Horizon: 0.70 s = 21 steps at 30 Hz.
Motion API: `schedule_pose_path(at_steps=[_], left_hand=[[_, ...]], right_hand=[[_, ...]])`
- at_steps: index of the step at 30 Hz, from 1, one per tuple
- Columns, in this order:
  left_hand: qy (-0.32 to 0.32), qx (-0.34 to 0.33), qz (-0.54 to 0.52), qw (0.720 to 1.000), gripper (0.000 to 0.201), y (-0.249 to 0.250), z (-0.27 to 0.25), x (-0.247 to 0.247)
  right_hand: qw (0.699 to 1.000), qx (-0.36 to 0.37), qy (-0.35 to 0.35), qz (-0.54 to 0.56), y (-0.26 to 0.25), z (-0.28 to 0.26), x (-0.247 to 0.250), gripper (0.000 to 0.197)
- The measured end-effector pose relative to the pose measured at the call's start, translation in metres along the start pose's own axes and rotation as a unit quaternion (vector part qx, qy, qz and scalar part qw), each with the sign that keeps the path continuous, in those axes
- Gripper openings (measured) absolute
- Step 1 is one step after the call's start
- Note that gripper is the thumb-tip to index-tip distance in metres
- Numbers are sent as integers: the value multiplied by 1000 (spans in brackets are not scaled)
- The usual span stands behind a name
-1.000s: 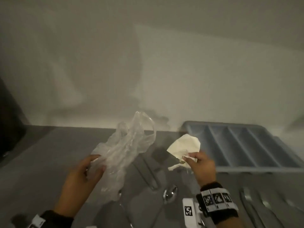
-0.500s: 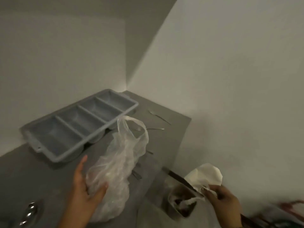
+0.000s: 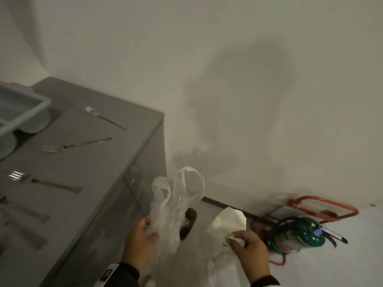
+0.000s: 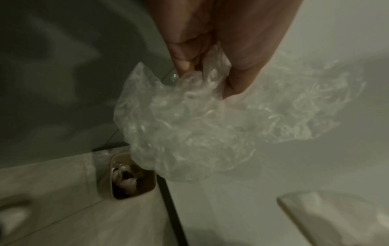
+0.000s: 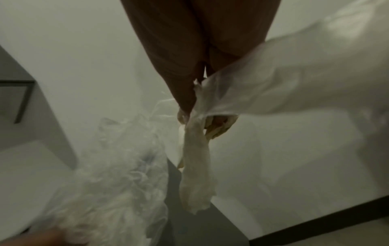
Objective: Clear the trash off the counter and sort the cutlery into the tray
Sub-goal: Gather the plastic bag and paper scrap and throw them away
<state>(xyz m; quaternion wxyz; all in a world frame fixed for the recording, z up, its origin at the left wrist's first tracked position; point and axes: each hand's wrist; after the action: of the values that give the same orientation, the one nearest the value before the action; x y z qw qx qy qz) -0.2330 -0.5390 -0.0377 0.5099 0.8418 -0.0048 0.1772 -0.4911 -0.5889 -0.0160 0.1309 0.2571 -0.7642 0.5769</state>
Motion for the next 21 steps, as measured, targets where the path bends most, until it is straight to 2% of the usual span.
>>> schedule_pose_path(at_steps=[2, 6, 9, 13, 15, 17, 19, 21], left_hand=[[-29, 33, 10, 999, 27, -7, 36, -27], [-34, 36, 54, 997, 29, -38, 113, -72], [-40, 28, 98, 994, 14, -80, 175, -109], [-31, 14, 154, 987, 14, -151, 249, -160], [-50, 14, 197, 979, 22, -187, 278, -181], [-95, 67, 251, 961, 34, -225, 304, -197], [-168, 151, 265, 937, 69, -265, 318, -202], [-219, 197, 324, 899, 105, -314, 328, -202]], right_hand=[[1000, -18, -5, 10, 14, 21, 1, 42], [998, -55, 7, 10, 57, 66, -12, 38], [998, -63, 24, -21, 99, 102, -30, 42], [997, -61, 34, -37, 153, 148, -57, 40], [997, -58, 38, -30, 176, 167, -68, 32], [998, -50, 37, -30, 197, 183, -79, 21], [998, -45, 27, -39, 217, 197, -92, 13], [997, -51, 11, -53, 234, 208, -104, 10]])
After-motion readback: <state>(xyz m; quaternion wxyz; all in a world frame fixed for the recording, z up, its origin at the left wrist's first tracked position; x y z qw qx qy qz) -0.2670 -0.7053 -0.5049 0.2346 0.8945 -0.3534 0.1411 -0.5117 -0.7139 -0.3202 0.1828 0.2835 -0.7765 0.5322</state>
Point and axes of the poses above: each hand's wrist, its own z-axis towards the middle knuckle, its own x-axis out of the back of the hand, y = z × x, and after that the axes turned 8 degrees about -y, right-handed
